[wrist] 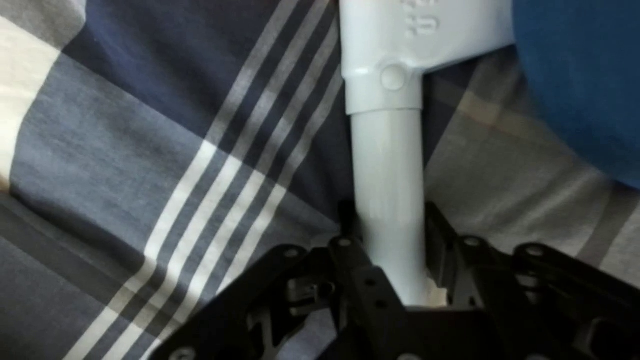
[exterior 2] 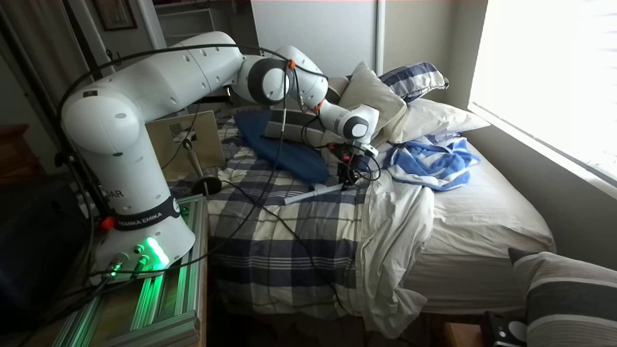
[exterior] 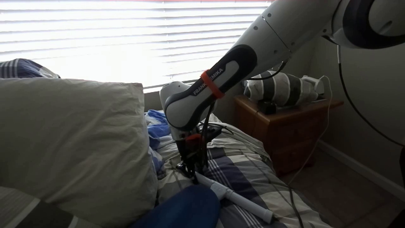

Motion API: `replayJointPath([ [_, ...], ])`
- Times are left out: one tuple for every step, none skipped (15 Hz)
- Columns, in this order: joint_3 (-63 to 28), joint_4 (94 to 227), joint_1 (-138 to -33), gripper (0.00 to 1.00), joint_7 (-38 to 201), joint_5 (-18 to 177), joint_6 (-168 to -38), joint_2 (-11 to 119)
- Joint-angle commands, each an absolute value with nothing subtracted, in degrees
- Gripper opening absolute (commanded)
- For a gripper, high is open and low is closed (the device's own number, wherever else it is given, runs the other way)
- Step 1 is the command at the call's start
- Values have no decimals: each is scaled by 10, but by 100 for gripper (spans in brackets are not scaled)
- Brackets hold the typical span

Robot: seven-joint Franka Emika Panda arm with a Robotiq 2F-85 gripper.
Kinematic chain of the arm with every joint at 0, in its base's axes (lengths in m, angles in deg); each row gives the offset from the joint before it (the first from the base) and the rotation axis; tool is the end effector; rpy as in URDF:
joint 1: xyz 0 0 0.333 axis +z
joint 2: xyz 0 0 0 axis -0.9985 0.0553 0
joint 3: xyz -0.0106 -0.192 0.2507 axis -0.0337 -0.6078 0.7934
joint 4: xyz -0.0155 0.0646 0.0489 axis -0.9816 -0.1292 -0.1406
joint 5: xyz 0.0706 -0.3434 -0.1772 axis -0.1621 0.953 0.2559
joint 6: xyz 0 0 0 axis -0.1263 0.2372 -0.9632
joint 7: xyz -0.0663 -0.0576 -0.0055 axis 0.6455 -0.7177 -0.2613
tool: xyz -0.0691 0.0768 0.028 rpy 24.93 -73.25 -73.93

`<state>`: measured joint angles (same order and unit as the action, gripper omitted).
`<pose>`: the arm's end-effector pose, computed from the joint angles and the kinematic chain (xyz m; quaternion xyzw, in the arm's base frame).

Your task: Move the ironing board slightly to the right

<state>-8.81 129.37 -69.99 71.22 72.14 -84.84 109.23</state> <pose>0.6724 0.2512 0.0270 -0.9866 -0.0086 0.1607 0.0253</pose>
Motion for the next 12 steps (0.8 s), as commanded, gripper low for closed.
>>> replayJointPath([
  [-96, 1269, -689, 9, 693, 731, -821, 1099],
  [-105, 1274, -681, 9, 676, 738, -819, 1089],
  [-116, 1290, -672, 9, 664, 744, -823, 1069],
  [-123, 1294, -665, 9, 656, 750, -822, 1062],
  [-135, 1301, -654, 9, 643, 759, -821, 1048],
  [-147, 1306, -645, 9, 632, 767, -817, 1039],
  [-159, 1310, -635, 9, 620, 775, -812, 1031],
  [-172, 1315, -625, 9, 609, 784, -806, 1020],
  [-181, 1320, -618, 9, 603, 788, -803, 1011],
  [-191, 1325, -610, 9, 597, 793, -798, 1003],
  [-201, 1328, -605, 9, 595, 795, -792, 993],
  [-210, 1328, -599, 9, 591, 796, -784, 988],
])
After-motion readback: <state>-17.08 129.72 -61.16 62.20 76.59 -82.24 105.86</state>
